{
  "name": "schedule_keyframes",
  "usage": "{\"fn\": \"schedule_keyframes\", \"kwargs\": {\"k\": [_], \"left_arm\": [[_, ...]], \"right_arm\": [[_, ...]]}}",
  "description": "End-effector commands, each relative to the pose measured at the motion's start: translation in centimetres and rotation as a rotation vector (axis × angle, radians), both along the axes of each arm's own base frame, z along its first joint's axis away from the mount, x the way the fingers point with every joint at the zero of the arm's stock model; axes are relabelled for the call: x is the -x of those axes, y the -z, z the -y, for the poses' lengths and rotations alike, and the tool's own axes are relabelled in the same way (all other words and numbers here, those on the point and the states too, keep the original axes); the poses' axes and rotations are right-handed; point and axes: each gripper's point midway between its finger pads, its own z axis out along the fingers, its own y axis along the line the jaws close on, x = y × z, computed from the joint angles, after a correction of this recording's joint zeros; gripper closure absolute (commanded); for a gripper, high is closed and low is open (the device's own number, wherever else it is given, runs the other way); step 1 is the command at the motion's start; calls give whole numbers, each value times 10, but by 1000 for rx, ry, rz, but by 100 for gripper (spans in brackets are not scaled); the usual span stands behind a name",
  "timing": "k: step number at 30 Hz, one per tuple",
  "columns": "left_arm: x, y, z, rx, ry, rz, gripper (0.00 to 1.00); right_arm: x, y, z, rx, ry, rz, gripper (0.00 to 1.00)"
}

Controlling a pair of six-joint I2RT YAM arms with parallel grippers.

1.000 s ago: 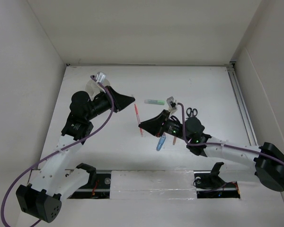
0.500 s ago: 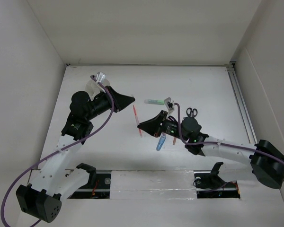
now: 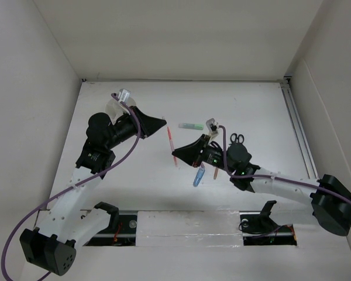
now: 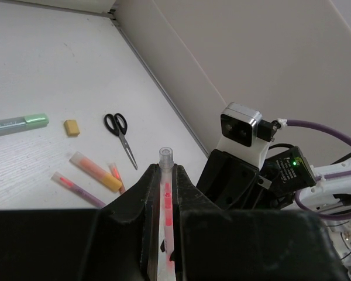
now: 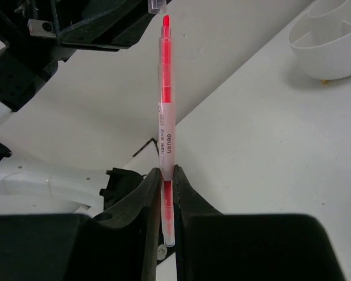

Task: Sort the stationery into containers
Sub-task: Close the pen cap on the pen.

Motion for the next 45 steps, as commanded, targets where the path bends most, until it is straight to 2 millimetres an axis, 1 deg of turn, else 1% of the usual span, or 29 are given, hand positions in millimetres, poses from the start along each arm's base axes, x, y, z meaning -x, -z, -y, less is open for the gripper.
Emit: {"fn": "schedule_keyframes", "kwargs": {"k": [1,4,5,9,11,12,14,15,18,19,27,28,33,34,36,37,38,40,41,44,45], "left_arm": [[3,-16,-3,15,-2,71,100],[3,-16,-3,15,-2,71,100],[3,-16,-3,15,-2,71,100],[4,-18,-2,18,9,79,100],[4,-18,-2,18,9,79,100],[4,-18,-2,18,9,79,100],[4,-18,-2,18,9,79,100],[4,-18,-2,18,9,79,100],[4,-18,-2,18,9,79,100],[4,-18,-2,18,9,79,100],[4,-16,-1,23,9,72,100],[4,-16,-1,23,9,72,100],[6,-16,-1,23,18,72,100],[5,-14,0,23,18,73,100],[7,-16,0,26,29,84,100],[7,-16,0,26,29,84,100],[7,-16,0,26,29,84,100],[7,-16,0,26,29,84,100],[7,-16,0,26,29,84,100],[4,-13,1,23,29,75,100],[4,-9,1,20,29,67,100]], "right_arm": [[1,-27,5,-63,-1,69,100],[2,-27,4,-62,-10,70,100],[2,-32,4,-69,-10,76,100],[2,-32,4,-69,-10,76,100],[1,-28,2,-62,-10,70,100],[3,-32,1,-68,-23,78,100],[5,-32,1,-66,-34,80,100],[5,-28,-1,-58,-43,76,100],[6,-31,-1,-70,-45,75,100],[6,-35,-1,-77,-45,80,100],[6,-36,-3,-74,-54,81,100],[4,-32,-5,-67,-54,75,100],[3,-35,-4,-77,-43,80,100],[3,-32,-4,-69,-43,73,100],[3,-32,-4,-69,-43,73,100],[4,-36,-3,-76,-43,79,100],[0,-36,-1,-75,-34,80,100],[0,-36,-1,-75,-34,80,100],[2,-39,0,-82,-34,85,100],[2,-40,1,-81,-34,85,100],[2,-40,1,-81,-34,85,100]]}}
